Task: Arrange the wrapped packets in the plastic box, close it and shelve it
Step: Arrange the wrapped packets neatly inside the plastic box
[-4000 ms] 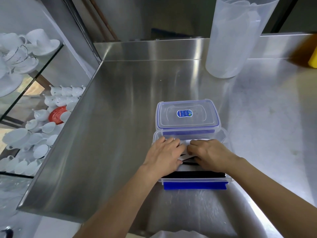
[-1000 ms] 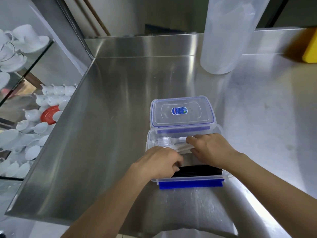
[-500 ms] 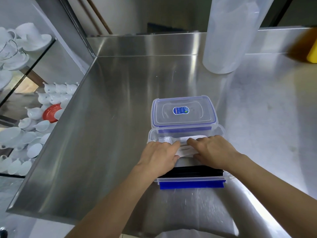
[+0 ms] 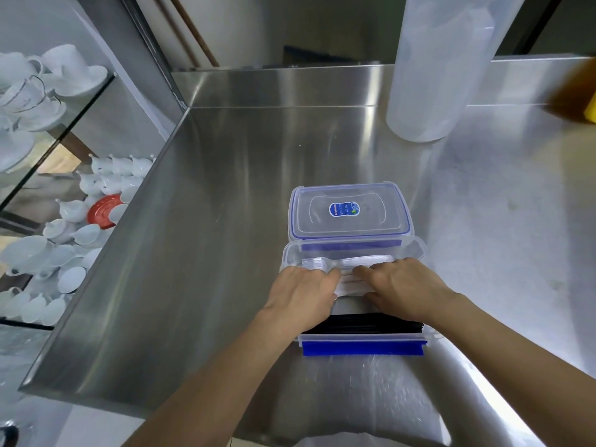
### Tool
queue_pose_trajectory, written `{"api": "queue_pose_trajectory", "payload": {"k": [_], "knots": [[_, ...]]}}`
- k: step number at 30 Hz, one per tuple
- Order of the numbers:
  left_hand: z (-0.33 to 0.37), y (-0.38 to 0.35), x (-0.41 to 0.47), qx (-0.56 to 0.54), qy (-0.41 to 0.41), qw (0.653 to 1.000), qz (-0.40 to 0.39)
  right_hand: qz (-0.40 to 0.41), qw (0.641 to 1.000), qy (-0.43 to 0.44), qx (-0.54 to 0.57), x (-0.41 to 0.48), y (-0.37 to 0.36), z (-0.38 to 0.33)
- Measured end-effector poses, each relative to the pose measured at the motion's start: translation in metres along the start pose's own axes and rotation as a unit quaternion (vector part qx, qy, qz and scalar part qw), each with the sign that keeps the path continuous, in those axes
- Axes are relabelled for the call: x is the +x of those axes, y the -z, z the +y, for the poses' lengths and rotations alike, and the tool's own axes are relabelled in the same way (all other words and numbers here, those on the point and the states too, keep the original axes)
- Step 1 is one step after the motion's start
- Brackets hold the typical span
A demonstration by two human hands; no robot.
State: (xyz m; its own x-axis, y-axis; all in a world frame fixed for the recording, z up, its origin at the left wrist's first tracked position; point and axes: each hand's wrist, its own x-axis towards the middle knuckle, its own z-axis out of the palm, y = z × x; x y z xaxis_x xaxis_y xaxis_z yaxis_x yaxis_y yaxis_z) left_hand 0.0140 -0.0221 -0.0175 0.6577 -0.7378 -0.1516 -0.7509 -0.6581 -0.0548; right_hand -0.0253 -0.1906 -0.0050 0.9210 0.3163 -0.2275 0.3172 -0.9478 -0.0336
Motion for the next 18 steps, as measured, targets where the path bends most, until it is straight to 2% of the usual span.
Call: {"api": "queue_pose_trajectory", "payload": {"k": [11,18], "knots": [[-0.0005,0.0048,0.0005,-0.009,-0.001,1.0,-0.01,0.011,1.0,0.008,0.019,-0.0041,0.0078,-0.0031],[-0.0006,0.0037,-0.0012,-0.019,-0.005,1.0,-0.017,-0.017,1.0,0.002,-0.001,-0.0025,0.0018,0.0]]}}
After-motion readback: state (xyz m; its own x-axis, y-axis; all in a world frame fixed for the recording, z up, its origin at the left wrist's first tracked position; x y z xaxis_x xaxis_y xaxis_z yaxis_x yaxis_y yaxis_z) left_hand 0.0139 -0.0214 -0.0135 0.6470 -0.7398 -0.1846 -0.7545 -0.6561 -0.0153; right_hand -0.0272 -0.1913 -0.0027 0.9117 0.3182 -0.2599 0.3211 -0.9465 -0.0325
